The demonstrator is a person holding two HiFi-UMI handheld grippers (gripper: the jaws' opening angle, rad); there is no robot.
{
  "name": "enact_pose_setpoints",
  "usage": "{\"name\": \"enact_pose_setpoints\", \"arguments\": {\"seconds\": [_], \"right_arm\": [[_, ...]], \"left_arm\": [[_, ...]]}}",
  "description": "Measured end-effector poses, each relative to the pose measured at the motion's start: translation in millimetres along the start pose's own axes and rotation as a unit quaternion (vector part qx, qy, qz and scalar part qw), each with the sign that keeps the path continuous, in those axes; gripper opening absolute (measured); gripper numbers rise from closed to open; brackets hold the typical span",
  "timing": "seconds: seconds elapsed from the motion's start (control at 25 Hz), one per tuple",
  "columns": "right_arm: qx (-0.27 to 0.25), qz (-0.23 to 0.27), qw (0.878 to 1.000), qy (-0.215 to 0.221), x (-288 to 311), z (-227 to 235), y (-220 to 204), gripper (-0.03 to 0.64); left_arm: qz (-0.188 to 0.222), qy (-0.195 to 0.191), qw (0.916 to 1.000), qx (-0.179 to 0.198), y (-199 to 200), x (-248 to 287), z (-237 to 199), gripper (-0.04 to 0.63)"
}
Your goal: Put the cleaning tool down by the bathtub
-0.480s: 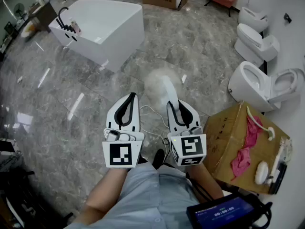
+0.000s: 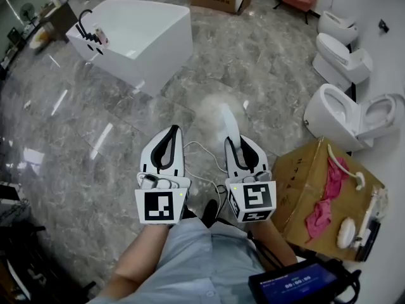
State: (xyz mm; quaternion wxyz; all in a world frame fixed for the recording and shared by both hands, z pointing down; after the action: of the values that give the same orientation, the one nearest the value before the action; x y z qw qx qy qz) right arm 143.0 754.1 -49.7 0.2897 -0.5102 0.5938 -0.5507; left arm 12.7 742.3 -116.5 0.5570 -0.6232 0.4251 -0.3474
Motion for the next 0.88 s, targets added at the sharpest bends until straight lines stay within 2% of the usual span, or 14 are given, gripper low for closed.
{"name": "enact_pose_setpoints", "arguments": {"seconds": [0.48, 0.88], "right_arm": [[0.006, -0.019, 1.000, -0.004, 40, 25, -11, 0.095], [0.008, -0.047, 0.999, -0.001, 128, 31, -15, 0.096]], "left_arm": [[-0.019, 0.011, 0.9998, -0.001, -14, 30, -21, 0.015], [-0.035, 0.021, 0.9991, -0.016, -27, 101, -92, 0.015]]}}
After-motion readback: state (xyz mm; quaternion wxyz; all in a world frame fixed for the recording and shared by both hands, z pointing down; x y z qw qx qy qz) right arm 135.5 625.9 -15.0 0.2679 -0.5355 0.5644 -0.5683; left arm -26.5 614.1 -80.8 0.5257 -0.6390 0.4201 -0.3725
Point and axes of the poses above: the fingertips, and each gripper's own axes: x forward along the fingers, z to its right, y out of its top, the point moved 1 cm from there along -x, backward along the fingers, and after that the axes turned 14 degrees about -x, right-handed, at the moved point
